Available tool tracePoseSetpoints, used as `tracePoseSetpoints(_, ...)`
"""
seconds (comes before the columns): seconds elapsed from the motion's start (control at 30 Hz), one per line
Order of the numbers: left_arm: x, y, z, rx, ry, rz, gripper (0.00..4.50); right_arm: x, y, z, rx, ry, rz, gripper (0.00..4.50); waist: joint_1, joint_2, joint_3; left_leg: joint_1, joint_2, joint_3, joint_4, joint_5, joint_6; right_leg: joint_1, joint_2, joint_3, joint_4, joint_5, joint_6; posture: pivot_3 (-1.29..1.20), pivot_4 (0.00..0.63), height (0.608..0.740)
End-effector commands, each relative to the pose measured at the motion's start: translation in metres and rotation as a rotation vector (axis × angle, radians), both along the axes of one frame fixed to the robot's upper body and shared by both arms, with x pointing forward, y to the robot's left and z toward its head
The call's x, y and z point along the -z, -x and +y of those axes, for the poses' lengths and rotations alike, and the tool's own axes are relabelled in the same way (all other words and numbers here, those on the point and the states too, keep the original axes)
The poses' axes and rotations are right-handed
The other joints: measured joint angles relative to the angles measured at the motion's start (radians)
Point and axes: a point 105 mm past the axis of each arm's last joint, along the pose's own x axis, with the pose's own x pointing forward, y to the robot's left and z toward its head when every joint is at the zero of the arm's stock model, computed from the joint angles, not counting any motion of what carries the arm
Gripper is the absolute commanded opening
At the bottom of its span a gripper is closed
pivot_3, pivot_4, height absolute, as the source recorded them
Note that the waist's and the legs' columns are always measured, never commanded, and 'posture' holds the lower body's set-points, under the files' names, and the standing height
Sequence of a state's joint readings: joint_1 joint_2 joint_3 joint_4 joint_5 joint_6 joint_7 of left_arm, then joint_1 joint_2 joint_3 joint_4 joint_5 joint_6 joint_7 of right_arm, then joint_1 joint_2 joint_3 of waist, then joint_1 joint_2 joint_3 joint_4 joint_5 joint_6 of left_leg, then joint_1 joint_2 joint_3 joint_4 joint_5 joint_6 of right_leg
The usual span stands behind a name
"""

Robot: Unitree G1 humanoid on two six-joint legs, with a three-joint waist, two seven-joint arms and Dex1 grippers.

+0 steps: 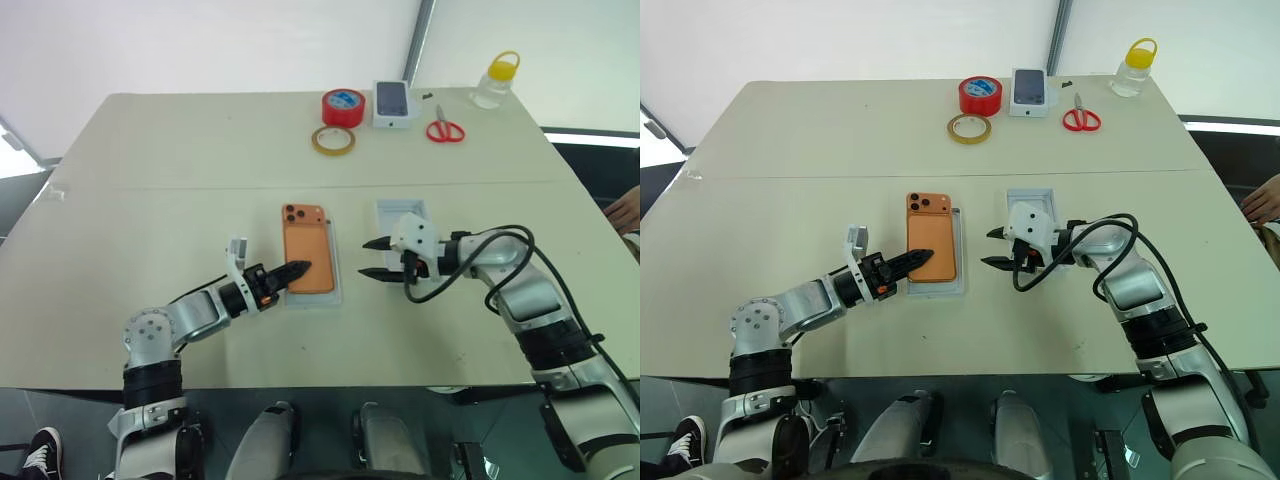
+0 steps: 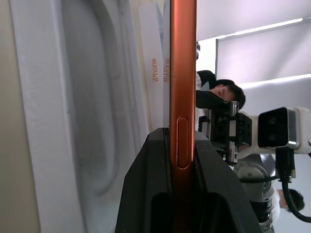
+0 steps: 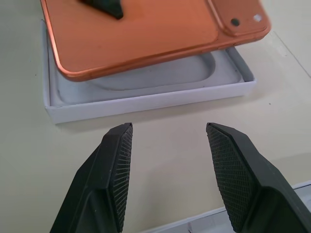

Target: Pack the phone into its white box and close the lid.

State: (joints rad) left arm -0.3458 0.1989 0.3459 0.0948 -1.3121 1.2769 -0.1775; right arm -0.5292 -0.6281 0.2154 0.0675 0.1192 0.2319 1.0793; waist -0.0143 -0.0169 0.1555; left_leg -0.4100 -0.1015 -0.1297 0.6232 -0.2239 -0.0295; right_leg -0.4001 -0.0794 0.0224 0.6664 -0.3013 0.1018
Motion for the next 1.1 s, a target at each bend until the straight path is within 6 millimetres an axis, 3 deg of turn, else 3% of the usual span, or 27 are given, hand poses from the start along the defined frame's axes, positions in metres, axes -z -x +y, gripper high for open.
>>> tracePoseSetpoints(0.03,-0.011,-0.001,-0.001,0.012,0.028,-0.047,0.98,-0.012,-0.003,-0.002,0.007,-0.005,-0.064,2.58,0.001,0.000,0.000,0.000,0.000,0.000,0.000,0.000,0.000,0.000,0.000,0.000,0.000,0.000,0.000,0.00,0.150,0.740)
tracePoseSetpoints(0.27,-0.014,0.000,-0.003,0.043,-0.001,-0.070,4.30,-0.016,-0.003,0.005,-0.004,-0.019,-0.069,2.58,0.001,0.000,0.000,0.001,0.000,0.000,0.000,0.000,0.000,0.002,0.000,0.000,0.000,0.000,0.000,0.00,0.150,0.740)
tracePoseSetpoints(0.6,-0.022,0.011,0.015,0.066,-0.128,-0.142,4.30,-0.016,-0.007,0.011,-0.014,-0.026,-0.071,2.58,0.000,0.000,0.000,0.002,0.000,0.000,0.000,0.000,0.000,0.002,0.000,0.000,-0.001,0.000,0.000,0.00,0.150,0.740)
tracePoseSetpoints(0.9,-0.042,-0.004,0.048,-0.060,-0.273,-0.246,4.30,-0.013,-0.009,0.015,-0.023,-0.031,-0.073,2.58,0.000,0.000,0.000,0.002,0.000,0.000,0.000,0.000,0.000,0.002,0.000,0.000,-0.001,0.000,0.000,0.00,0.150,0.740)
tracePoseSetpoints(1.0,-0.045,-0.014,0.067,-0.140,-0.382,-0.300,4.30,-0.014,-0.010,0.016,-0.029,-0.043,-0.069,2.58,-0.001,0.001,0.000,0.002,0.000,0.000,0.000,0.000,0.000,0.002,0.000,0.000,-0.001,0.000,0.000,0.00,0.150,0.740)
tracePoseSetpoints(1.03,-0.045,-0.019,0.075,-0.179,-0.422,-0.310,4.06,-0.014,-0.009,0.017,-0.035,-0.048,-0.061,2.58,-0.001,0.001,0.000,0.002,0.000,0.000,-0.001,0.000,0.000,0.002,0.000,0.000,-0.001,0.000,0.000,0.00,0.150,0.740)
tracePoseSetpoints(1.1,-0.044,-0.025,0.085,-0.211,-0.504,-0.348,3.50,-0.014,-0.011,0.017,-0.026,-0.053,-0.065,2.05,0.000,0.001,0.000,0.002,0.000,0.000,-0.001,0.000,0.000,0.002,0.000,0.000,-0.001,0.000,0.000,0.00,0.150,0.740)
